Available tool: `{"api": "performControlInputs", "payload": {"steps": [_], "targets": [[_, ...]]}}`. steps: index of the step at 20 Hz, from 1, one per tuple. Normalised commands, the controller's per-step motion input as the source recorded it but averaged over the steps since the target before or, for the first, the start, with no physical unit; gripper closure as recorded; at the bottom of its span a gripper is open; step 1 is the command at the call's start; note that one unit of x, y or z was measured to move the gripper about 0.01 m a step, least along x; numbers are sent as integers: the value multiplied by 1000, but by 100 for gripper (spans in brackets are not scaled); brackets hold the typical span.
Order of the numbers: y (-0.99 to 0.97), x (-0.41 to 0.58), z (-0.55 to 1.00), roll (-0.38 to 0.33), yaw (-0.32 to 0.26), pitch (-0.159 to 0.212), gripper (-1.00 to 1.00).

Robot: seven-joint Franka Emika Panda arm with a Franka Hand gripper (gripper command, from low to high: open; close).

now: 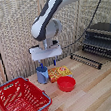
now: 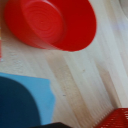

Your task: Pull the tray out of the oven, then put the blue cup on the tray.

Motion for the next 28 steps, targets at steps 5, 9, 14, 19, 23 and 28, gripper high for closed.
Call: {"api": "performControlInputs", "payload": {"steps": [5, 9, 14, 19, 23, 28], "targets": [[-209, 223, -254, 64, 82, -100, -100], [-88, 37, -218, 71, 108, -28, 100], [10, -29, 0, -1, 13, -17, 100], [33, 0, 0, -12, 57, 0, 100], [53, 0, 0, -17, 42, 0, 100], [85, 12, 0, -3, 5, 5, 100]]}}
